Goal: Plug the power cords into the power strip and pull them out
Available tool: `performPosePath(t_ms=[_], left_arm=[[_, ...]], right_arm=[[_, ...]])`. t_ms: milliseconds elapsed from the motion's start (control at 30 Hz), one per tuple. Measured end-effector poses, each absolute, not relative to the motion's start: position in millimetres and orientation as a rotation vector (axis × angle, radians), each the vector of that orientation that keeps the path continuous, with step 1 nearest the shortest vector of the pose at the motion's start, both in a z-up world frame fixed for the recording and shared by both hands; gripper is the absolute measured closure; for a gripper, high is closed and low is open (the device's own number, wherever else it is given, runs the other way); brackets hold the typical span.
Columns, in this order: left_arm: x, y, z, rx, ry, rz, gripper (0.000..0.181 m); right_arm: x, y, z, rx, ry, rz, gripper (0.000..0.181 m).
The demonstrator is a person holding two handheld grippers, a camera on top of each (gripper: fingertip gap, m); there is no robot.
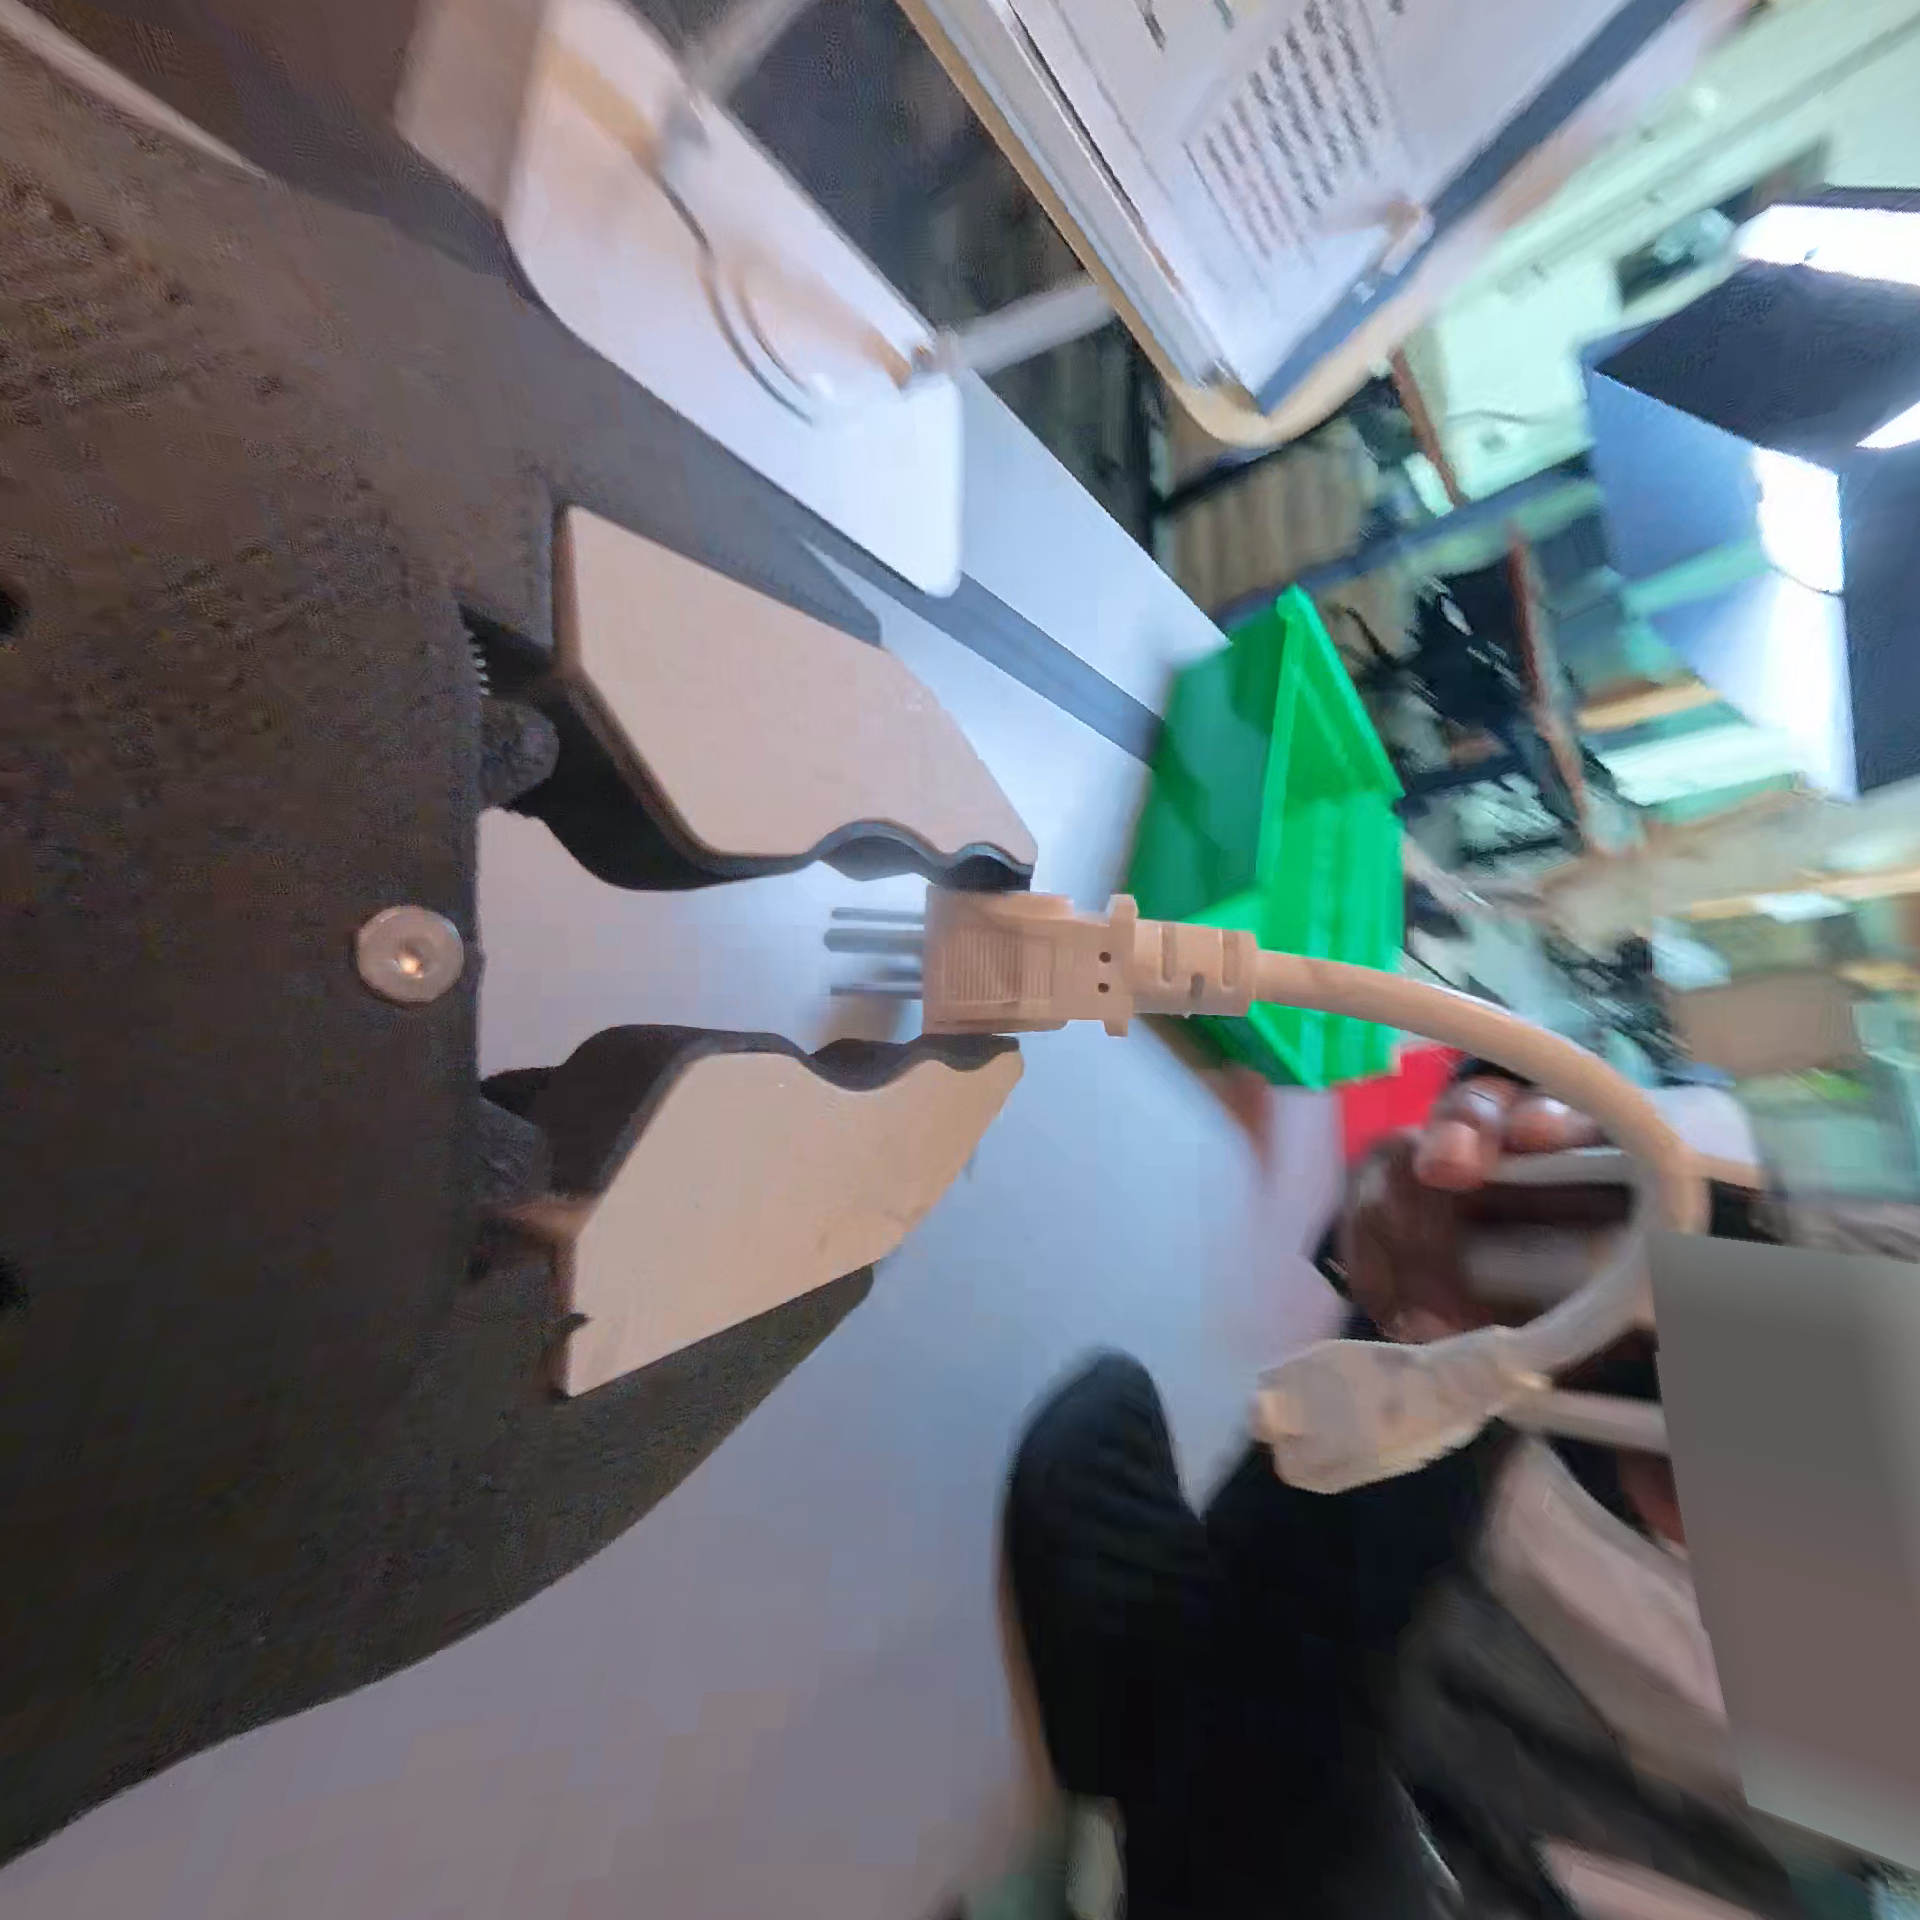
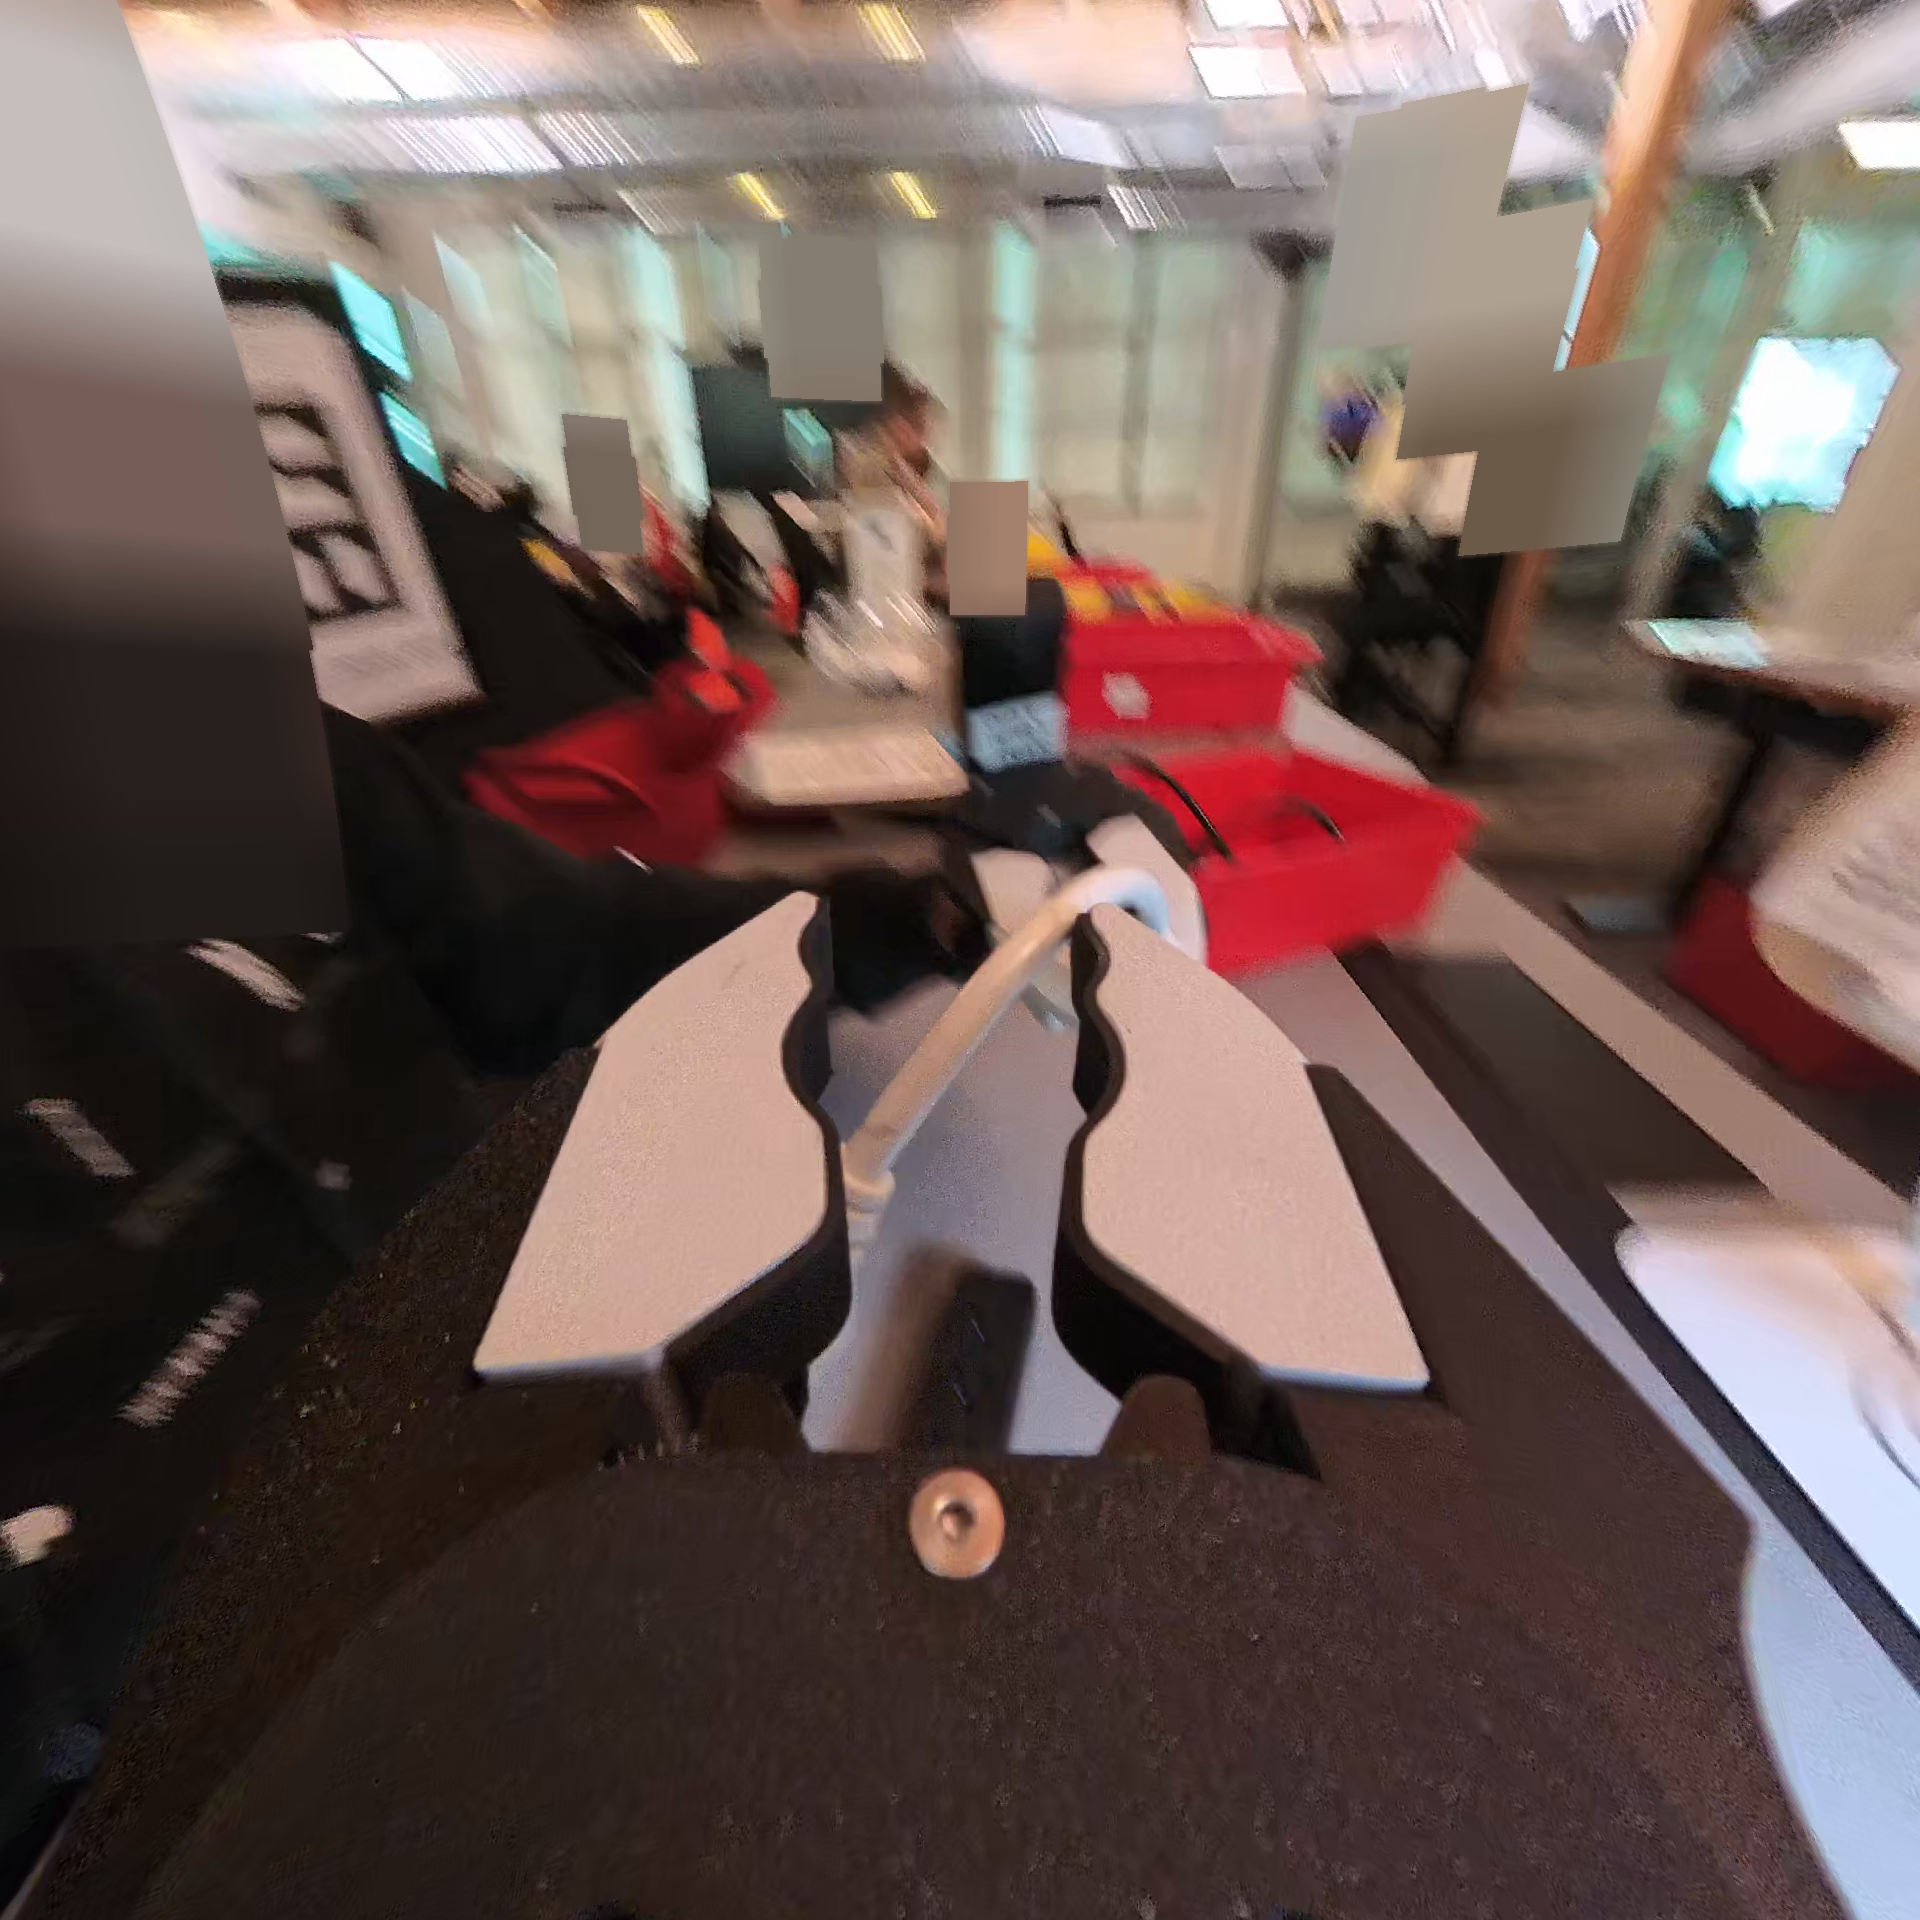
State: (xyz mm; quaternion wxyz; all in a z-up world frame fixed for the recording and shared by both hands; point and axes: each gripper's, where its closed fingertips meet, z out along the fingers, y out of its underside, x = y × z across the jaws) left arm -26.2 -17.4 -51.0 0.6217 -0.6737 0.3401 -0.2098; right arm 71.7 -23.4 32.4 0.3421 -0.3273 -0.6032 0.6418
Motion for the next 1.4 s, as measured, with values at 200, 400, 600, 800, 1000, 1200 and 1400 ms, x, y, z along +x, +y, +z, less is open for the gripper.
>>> performPosePath(t_ms=[200, 400, 600, 800, 1000, 1200, 1400], left_arm=[[-11.7, -40.3, -24.8, -1.329, 0.756, -0.812, 0.160], [-7.3, -42.6, -25.8, -1.319, 0.783, -0.803, 0.181], [-17.7, -39.2, -27.4, -1.360, 0.771, -0.734, 0.181], [-23.5, -24.0, -47.4, -1.489, 0.752, -0.621, 0.178], [-19.1, -9.6, -118.7, -1.862, 0.889, -0.432, 0.139], [-1.2, -11.2, -172.2, -2.033, 1.107, -0.258, 0.134], [3.1, -11.2, -163.6, -1.986, 1.179, -0.110, 0.154]], right_arm=[[95.1, 13.4, 50.3, -0.698, -1.239, 2.064, 0.145], [22.3, 4.9, -93.9, -1.116, -1.702, 1.587, 0.142], [11.8, 2.7, -99.9, -1.125, -1.767, 1.398, 0.143], [37.7, 51.7, -189.6, -1.453, -2.104, 0.653, 0.142], [54.2, 53.6, -218.1, -1.517, -2.274, 0.310, 0.173], [56.6, 28.0, -178.8, -1.489, -2.259, 0.368, 0.173], [54.9, 8.8, -134.3, -1.433, -2.180, 0.449, 0.173]])
